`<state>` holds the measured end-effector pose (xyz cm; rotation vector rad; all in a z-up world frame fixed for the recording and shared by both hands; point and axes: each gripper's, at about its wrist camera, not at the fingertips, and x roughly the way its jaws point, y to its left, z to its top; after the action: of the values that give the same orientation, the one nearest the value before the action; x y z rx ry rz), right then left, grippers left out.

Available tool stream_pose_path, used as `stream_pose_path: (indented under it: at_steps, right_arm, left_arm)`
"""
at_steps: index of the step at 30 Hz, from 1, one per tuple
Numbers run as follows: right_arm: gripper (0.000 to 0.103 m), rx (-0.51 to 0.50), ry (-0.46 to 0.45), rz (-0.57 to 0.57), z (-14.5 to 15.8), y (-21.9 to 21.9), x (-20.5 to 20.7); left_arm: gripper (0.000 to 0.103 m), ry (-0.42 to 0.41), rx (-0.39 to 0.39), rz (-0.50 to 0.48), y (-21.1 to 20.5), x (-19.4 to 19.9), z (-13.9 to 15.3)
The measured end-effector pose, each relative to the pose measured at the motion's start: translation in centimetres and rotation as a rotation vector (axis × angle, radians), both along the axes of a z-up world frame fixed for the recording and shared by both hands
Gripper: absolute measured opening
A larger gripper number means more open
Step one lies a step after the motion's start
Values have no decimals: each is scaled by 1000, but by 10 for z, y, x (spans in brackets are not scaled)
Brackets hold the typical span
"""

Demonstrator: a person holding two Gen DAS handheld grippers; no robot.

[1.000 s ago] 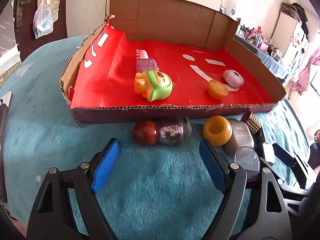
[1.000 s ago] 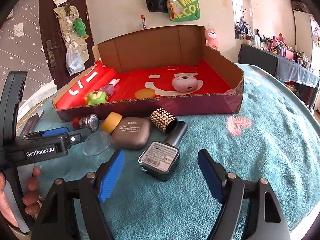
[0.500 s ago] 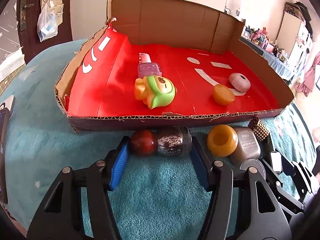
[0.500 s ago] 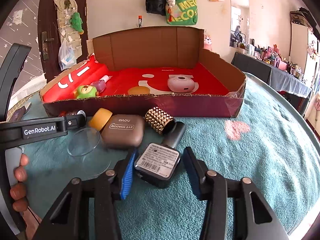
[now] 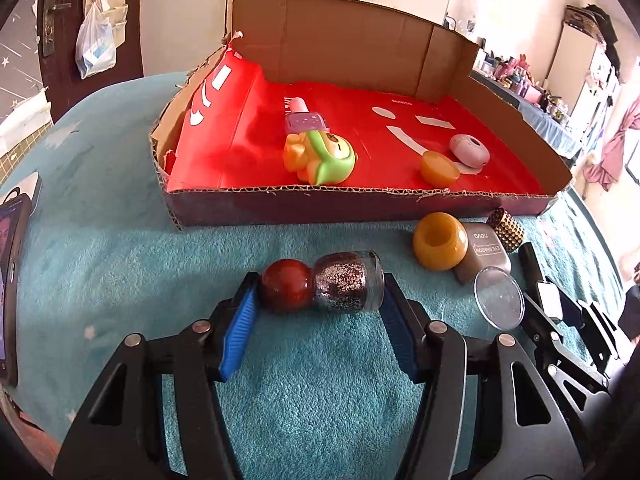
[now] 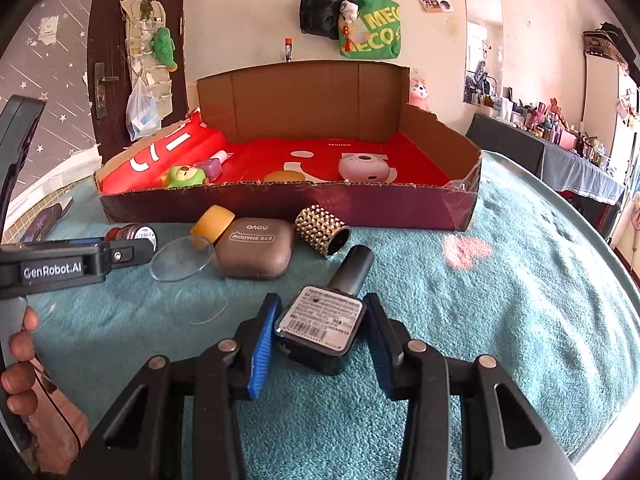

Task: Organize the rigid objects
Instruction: 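Carry the glitter bottle and black nail polish with both tools into the box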

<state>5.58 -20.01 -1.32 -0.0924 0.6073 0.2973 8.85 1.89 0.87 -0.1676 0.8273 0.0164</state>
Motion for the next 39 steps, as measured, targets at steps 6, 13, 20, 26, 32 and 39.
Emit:
stream_pose_path:
  at_steps: [6, 13, 20, 26, 32, 39]
  right_arm:
    - [50, 12, -2, -11, -1, 1, 6]
    - [43, -16, -16, -18, -2, 6, 9]
    - [43, 39, 9, -7, 7, -3, 6]
    - [43, 95, -17, 33, 29, -6, -3]
    - [43, 138, -33, 89, 49, -1, -9]
    - [43, 145, -27, 118, 55, 5, -10]
  left_arm:
    - [58, 0, 15, 16, -2, 9, -2]
    - [56, -8, 12, 9, 1, 9, -1]
    - [56, -10, -30, -5, 6, -1, 4]
    - [56, -56, -33, -34, 2, -15, 22]
    - [56, -100, -27, -55, -3, -24, 38]
    - [56, -113, -26, -80, -8, -26, 43]
